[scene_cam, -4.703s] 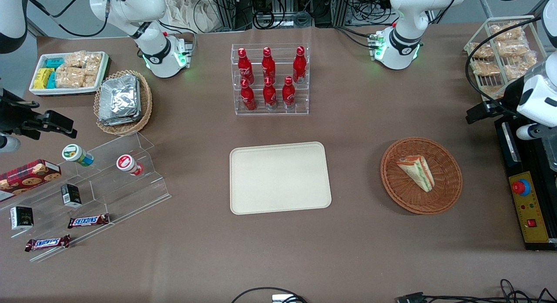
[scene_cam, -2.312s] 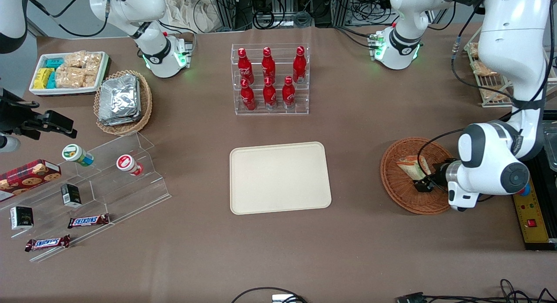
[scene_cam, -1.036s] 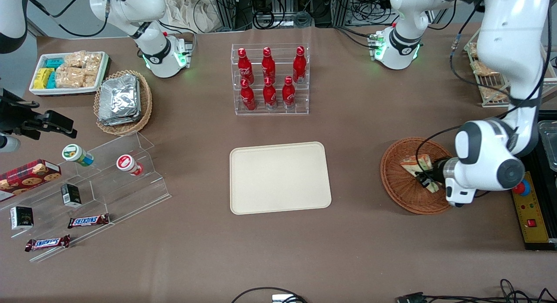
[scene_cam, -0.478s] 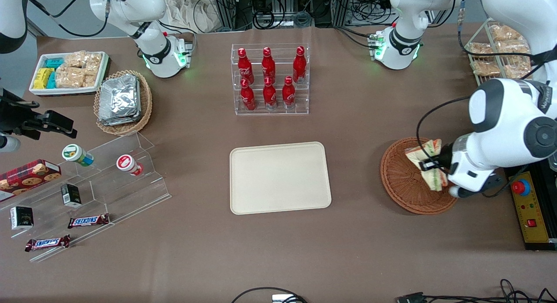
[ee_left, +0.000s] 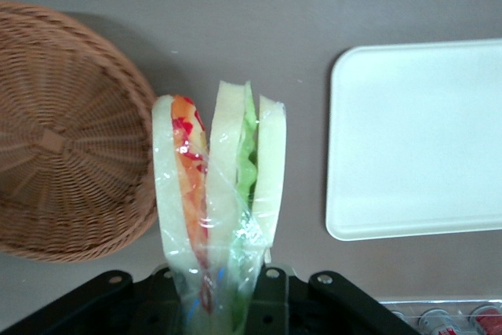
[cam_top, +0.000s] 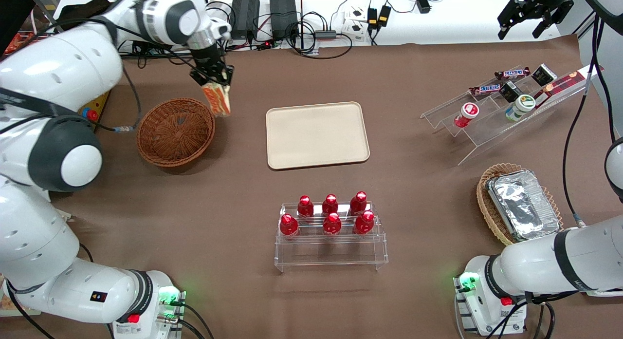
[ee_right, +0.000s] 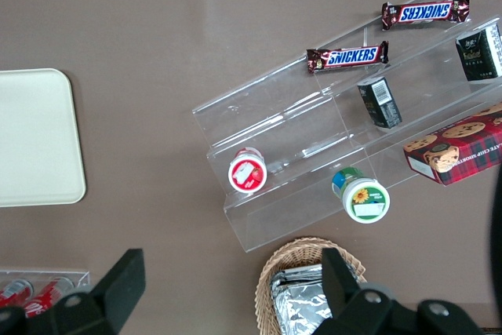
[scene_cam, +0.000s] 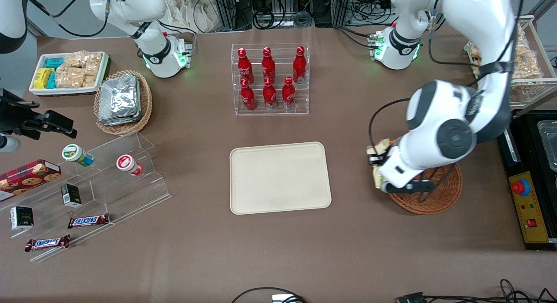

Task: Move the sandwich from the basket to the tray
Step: 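Carry the sandwich with the left gripper over the cream tray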

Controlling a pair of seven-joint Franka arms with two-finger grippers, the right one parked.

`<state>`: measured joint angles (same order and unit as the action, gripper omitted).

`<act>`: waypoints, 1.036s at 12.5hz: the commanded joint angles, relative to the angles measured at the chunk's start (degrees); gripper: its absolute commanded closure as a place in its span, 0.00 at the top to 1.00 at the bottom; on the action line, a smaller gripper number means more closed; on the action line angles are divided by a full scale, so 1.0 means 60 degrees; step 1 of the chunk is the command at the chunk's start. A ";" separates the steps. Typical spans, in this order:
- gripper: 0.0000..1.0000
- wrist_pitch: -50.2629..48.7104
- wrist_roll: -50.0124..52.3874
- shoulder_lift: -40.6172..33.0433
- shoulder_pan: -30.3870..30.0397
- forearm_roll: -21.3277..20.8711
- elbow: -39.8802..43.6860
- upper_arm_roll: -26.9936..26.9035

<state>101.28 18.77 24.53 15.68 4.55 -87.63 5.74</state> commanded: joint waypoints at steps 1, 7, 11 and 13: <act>0.00 -0.0136 0.0353 0.1092 0.0885 -0.0070 0.0980 -0.0121; 0.00 0.0697 0.1500 0.2955 0.1782 0.0062 0.2008 -0.0048; 0.00 0.1416 0.1807 0.3761 0.2119 0.0426 0.2008 -0.0048; 0.01 0.1634 0.1851 0.3967 0.2280 0.0457 0.1979 -0.0048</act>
<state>110.49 28.63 46.71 28.28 6.42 -77.66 5.90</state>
